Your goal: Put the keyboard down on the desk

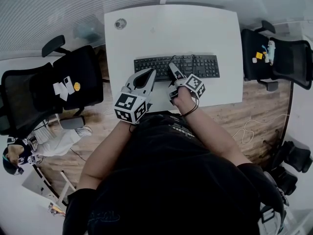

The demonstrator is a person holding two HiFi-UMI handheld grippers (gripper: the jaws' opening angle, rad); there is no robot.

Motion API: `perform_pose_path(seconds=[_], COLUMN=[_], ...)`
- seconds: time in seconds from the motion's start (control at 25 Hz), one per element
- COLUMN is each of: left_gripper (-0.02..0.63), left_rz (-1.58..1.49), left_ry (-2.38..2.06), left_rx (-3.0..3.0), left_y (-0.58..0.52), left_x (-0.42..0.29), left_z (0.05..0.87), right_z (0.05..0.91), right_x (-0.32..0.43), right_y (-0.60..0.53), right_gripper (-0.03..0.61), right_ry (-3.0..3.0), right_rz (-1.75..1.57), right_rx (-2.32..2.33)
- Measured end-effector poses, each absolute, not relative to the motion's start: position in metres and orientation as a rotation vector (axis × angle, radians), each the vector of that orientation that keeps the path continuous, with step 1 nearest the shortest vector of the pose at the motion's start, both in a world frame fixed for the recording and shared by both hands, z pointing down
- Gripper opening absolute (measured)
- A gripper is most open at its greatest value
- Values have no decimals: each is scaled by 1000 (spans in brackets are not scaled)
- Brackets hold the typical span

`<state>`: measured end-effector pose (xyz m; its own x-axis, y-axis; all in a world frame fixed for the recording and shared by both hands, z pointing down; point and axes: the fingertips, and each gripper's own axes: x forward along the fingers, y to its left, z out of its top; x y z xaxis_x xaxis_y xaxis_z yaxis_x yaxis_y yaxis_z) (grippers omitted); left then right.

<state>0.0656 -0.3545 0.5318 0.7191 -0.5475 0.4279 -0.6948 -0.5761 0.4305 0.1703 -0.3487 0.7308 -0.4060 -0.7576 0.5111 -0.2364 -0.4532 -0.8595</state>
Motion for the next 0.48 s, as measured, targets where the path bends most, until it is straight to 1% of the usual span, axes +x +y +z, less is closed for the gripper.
perform_pose_path(seconds=[0.2, 0.48], left_gripper=[15, 15], left_rz=[308, 286], left_ry=[-968, -981], left_rx=[2337, 2345], left_y=[-351, -339], left_x=[60, 62], left_z=[526, 519], right_z=[731, 732], right_x=[171, 172], right_y=[-345, -329], right_gripper=[373, 380], right_ry=[1383, 1405], right_rz=[-1951, -1998], right_rx=[-1478, -1497])
